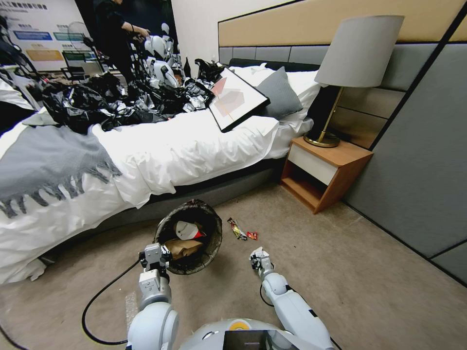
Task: Pick up the trash bin, then pick up the garbage from the floor and place it into the trash bin.
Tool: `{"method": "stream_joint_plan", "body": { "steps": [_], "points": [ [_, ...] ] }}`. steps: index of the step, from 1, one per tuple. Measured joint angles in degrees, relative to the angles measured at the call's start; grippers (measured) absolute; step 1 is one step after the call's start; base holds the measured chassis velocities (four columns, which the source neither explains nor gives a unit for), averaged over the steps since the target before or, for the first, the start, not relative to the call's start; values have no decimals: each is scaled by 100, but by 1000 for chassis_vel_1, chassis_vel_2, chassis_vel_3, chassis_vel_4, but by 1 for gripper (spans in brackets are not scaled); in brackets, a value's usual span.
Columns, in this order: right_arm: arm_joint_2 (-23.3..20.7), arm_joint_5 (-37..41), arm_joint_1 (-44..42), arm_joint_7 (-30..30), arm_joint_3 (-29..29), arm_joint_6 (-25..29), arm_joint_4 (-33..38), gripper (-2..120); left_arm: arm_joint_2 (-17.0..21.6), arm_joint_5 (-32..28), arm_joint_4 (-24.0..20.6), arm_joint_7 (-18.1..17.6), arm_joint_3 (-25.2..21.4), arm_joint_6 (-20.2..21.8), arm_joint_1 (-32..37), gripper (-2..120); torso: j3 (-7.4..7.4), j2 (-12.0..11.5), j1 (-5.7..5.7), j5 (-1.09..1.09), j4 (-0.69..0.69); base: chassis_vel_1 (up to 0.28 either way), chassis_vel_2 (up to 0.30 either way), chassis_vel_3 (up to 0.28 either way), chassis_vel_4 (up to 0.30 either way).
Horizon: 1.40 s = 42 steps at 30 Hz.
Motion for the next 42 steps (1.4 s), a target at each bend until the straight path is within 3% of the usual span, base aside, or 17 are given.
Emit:
{"method": "stream_joint_plan", "body": {
  "steps": [12,20,25,33,42],
  "points": [
    [8,-78,-59,8,35,76,19,0,9,-6,70,0,38,-1,-26,0,0,0,0,4,2,0,0,0,0],
    [-115,-117,-322,102,53,68,537,0,64,-45,206,0,109,-8,-104,0,1,-1,1,2,-4,0,0,0,0],
    [-225,-105,-496,204,32,188,1277,0,94,-45,208,-1,112,12,-107,0,1,-1,1,3,0,0,0,0,0],
    [-280,-226,-901,295,-130,815,3168,0,105,-49,180,0,73,39,-76,0,0,-1,0,3,1,0,0,0,0],
    [-357,-690,-1145,-373,-552,1984,4779,0,89,-31,166,0,74,39,-25,0,0,-1,0,4,2,0,0,0,0]
  ]
}}
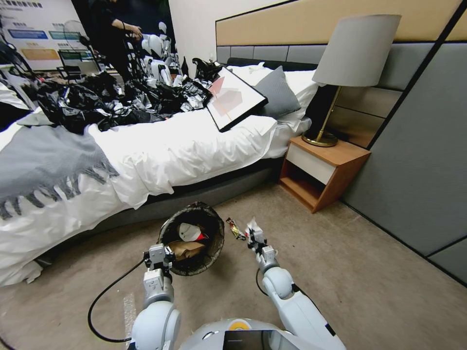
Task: Pick up the trash bin, then pick up the garbage from the floor and place it into the trash bin.
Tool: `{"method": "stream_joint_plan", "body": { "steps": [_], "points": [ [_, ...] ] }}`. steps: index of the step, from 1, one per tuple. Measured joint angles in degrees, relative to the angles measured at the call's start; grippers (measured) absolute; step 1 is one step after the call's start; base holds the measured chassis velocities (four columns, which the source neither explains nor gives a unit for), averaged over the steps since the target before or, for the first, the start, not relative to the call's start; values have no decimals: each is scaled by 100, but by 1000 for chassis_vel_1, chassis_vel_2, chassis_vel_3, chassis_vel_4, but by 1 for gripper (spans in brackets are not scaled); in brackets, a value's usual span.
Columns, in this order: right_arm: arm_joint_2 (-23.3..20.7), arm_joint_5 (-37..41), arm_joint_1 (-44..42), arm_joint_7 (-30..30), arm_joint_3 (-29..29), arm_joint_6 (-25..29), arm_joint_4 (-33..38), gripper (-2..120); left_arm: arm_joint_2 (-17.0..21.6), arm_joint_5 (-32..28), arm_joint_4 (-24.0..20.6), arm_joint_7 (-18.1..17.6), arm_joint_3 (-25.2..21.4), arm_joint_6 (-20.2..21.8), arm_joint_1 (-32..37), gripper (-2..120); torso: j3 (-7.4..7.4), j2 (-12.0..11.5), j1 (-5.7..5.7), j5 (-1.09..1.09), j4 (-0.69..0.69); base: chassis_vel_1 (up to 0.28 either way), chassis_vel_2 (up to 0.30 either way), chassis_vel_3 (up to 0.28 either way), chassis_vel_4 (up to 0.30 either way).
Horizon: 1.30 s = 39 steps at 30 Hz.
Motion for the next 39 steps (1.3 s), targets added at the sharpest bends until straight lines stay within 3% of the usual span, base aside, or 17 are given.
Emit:
{"method": "stream_joint_plan", "body": {
  "steps": [5,12,19,39],
  "points": [
    [-137,-39,-34,-415,-151,354,735,0,-18,31,-12,5,21,0,8,0,0,0,0,0,0,0,0,0,0],
    [-266,59,-2,-985,-341,738,952,0,-36,67,-10,9,52,-2,6,0,0,0,0,0,-1,0,0,0,0],
    [-332,173,156,-1443,-637,994,658,0,-42,94,-2,17,80,-3,-6,0,0,0,0,0,0,0,0,0,0],
    [-207,73,144,-1395,-1048,1172,-380,0,-38,37,-90,16,123,95,5,0,0,0,0,0,0,0,0,0,0]
  ]
}}
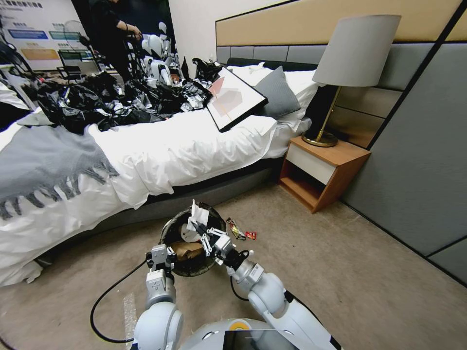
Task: Pick up the trash bin, then pick up the garbage from the floor and place it into the trash bin.
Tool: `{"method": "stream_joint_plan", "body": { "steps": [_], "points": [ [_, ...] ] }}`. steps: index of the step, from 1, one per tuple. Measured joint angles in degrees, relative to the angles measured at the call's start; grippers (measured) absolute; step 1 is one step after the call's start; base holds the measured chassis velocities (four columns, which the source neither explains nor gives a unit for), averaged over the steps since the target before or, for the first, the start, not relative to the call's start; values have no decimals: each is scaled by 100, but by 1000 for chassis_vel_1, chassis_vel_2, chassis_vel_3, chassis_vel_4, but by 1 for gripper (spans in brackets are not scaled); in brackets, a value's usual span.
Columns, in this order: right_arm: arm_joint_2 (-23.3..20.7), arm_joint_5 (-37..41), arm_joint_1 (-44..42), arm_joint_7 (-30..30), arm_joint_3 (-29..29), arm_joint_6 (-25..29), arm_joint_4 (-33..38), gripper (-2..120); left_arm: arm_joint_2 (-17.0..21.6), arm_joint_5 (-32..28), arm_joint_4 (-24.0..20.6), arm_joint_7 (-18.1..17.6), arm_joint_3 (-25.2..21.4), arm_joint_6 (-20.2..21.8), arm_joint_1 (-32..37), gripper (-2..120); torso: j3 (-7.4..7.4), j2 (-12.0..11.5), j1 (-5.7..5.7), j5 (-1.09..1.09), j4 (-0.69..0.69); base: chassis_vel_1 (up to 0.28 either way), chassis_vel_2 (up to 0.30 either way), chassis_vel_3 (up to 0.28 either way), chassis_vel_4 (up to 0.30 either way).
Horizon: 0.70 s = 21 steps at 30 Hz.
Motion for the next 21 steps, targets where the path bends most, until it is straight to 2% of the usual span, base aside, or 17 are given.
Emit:
{"method": "stream_joint_plan", "body": {
  "steps": [21],
  "points": [
    [55,-49,-138,174,81,23,-566,2,19,-69,-206,-19,29,96,63,0,0,0,0,0,0,0,0,0,0]
  ]
}}
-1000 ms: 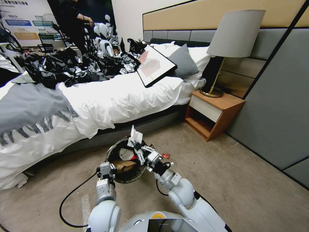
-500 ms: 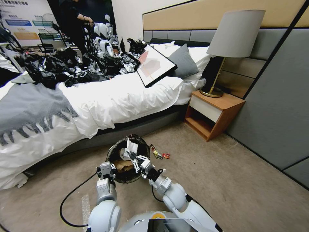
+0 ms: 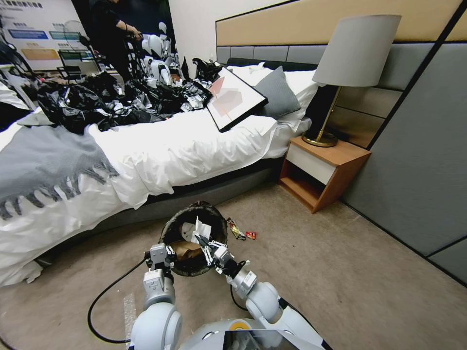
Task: Pick up the trash bin, then pick up the garbage from the floor and place it into the trash bin.
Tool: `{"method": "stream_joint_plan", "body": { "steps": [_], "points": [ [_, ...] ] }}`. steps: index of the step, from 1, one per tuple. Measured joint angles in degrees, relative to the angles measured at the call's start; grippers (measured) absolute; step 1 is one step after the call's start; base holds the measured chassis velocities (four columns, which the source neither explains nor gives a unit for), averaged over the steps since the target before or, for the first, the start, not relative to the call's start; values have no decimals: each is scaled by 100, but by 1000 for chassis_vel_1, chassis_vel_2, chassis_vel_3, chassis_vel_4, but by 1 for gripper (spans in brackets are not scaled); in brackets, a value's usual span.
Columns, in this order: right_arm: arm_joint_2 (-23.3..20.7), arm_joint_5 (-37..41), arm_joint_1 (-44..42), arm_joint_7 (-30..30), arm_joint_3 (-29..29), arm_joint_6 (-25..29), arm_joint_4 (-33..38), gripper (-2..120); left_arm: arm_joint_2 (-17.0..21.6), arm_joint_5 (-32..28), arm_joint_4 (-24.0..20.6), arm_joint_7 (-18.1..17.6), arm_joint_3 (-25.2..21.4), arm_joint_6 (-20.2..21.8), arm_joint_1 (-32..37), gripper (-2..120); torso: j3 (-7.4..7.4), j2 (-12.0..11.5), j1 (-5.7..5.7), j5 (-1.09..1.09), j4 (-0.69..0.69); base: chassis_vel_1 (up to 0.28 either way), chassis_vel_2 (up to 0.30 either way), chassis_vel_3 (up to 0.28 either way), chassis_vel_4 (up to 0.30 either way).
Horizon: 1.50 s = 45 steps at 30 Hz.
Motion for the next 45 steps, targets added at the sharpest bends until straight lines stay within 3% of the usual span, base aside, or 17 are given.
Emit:
{"method": "stream_joint_plan", "body": {
  "steps": [1,4,8,12,15,22,23,26,27,37,45],
  "points": [
    [5,-9,9,50,3,-16,-33,9,-1,0,-9,0,2,1,3,0,0,0,0,0,0,0,0,0,0],
    [7,-13,11,75,3,-27,-44,14,-2,0,-11,-1,4,1,5,0,0,0,0,0,0,0,0,0,0],
    [9,-29,6,99,3,-43,-47,34,-2,8,-11,-2,32,1,9,0,0,0,0,0,0,0,0,0,0],
    [4,-34,1,110,2,-47,-46,42,3,9,-11,-3,40,1,13,0,0,0,0,0,0,0,0,0,0],
    [-15,-38,-4,119,1,-63,-29,60,22,16,-25,-7,49,1,27,0,0,0,0,0,0,0,0,0,0],
    [-25,-40,1,121,-3,-87,8,80,37,20,-54,-8,55,3,38,0,0,0,0,0,0,0,0,0,0],
    [-26,-41,4,122,-3,-91,15,88,38,22,-59,-8,58,4,39,0,0,0,0,0,0,0,0,0,0],
    [-26,-41,6,122,-3,-93,17,94,38,24,-60,-8,62,5,39,0,0,0,0,0,0,0,0,0,0],
    [-26,-42,6,123,-3,-95,21,102,39,26,-60,-8,63,6,39,0,0,0,0,0,0,0,0,0,0],
    [-26,-87,20,133,21,-99,57,114,38,28,-64,-8,59,6,37,0,0,0,0,0,0,0,0,0,0],
    [-77,-166,29,248,152,-108,210,111,35,23,-79,-9,20,16,33,0,0,0,0,0,0,0,0,0,0]
  ]
}}
